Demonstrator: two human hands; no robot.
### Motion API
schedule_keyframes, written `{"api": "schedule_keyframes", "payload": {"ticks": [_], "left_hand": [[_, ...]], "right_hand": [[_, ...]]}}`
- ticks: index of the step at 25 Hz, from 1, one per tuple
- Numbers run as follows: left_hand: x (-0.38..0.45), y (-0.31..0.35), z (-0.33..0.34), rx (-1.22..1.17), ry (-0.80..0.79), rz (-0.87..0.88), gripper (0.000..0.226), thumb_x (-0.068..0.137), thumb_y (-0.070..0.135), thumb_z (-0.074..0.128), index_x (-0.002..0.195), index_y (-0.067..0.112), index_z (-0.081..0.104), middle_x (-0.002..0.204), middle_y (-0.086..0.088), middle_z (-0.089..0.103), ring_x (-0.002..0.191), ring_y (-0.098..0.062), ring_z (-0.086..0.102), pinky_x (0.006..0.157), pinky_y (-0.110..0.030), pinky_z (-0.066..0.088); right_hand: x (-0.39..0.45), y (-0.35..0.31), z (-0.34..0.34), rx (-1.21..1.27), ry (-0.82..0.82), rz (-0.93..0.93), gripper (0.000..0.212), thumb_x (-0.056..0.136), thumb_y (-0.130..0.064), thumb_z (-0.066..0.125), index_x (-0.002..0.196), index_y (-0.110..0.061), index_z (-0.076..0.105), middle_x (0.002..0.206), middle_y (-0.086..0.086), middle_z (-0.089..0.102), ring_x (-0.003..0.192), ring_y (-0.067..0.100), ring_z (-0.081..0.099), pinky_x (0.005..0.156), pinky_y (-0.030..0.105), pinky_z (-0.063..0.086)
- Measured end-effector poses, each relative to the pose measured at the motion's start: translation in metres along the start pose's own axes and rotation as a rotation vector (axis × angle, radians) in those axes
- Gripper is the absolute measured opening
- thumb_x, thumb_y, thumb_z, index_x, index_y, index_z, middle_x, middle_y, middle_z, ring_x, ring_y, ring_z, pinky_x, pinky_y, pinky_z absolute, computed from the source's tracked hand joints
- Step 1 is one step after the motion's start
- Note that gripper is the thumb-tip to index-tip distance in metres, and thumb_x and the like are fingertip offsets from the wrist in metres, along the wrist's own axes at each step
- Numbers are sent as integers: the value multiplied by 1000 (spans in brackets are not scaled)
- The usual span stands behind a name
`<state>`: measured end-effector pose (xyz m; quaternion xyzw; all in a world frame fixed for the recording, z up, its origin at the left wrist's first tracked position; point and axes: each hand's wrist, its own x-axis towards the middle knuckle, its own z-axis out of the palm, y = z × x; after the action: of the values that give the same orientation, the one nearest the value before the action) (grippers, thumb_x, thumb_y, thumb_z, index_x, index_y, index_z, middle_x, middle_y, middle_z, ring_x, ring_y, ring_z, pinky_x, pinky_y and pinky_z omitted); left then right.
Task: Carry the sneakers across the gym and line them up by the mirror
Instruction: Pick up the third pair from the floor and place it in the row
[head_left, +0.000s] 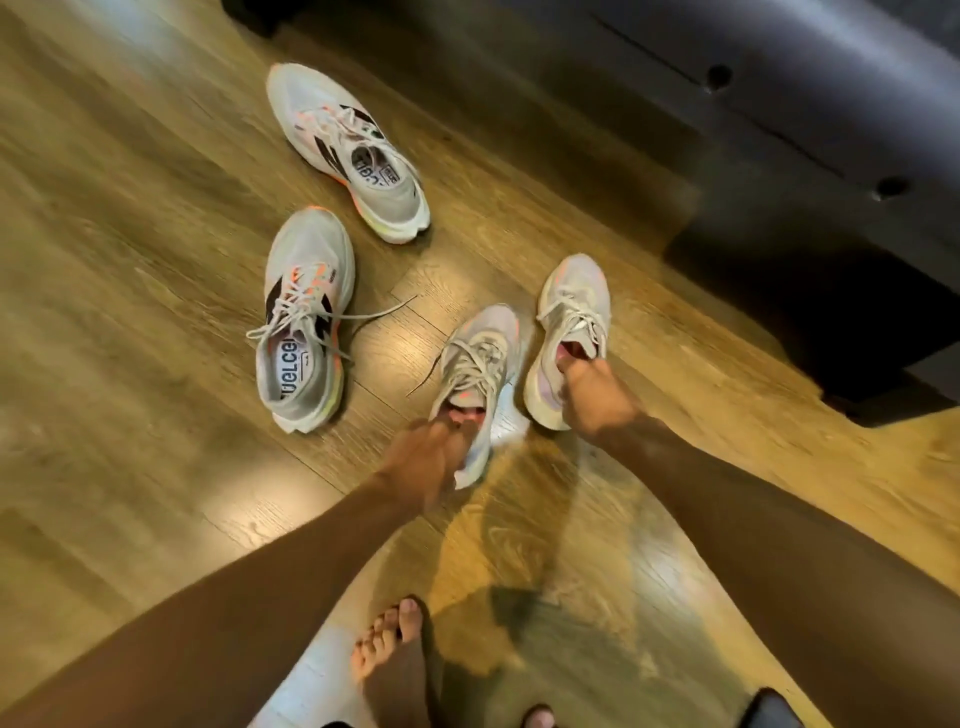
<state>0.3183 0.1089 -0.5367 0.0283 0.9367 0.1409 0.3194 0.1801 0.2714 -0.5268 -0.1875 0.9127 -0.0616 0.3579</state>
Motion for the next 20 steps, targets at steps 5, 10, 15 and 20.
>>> {"api": "schedule_keyframes", "payload": {"ticks": [5, 10, 15, 20], "left_hand": [[-24, 1, -133, -368, 50, -193, 40, 86, 25, 58, 123, 11, 52, 123, -21, 56, 116, -38, 52, 94, -39, 44], [-127, 16, -325, -576, 158, -175, 38, 84, 29, 65, 114, 5, 63, 117, -18, 64, 112, -28, 55, 89, -27, 41], [-291, 56, -499, -641, 403, -133, 24, 75, 29, 75, 56, 26, 60, 48, 16, 57, 51, 6, 51, 50, -10, 35], [-475, 122, -623, -693, 749, -166, 20, 82, 31, 61, 65, 22, 60, 65, 8, 63, 63, -5, 56, 68, -35, 50]], "right_hand": [[-47, -50, -112, 23, -40, -74, 32, 82, -9, 58, 113, -9, 62, 107, 16, 66, 81, 27, 56, 70, 28, 42], [-156, -133, -291, -80, -119, -237, 14, 77, -10, 62, 89, -12, 69, 77, 6, 61, 81, 27, 58, 63, 22, 39], [-300, -206, -464, 358, -12, -267, 9, 82, -13, 65, 79, -5, 69, 77, 2, 63, 77, 13, 52, 63, 26, 40], [-464, -278, -563, 513, 243, -565, 29, 87, -29, 61, 71, -5, 63, 65, 1, 57, 62, 11, 50, 62, 32, 39]]}}
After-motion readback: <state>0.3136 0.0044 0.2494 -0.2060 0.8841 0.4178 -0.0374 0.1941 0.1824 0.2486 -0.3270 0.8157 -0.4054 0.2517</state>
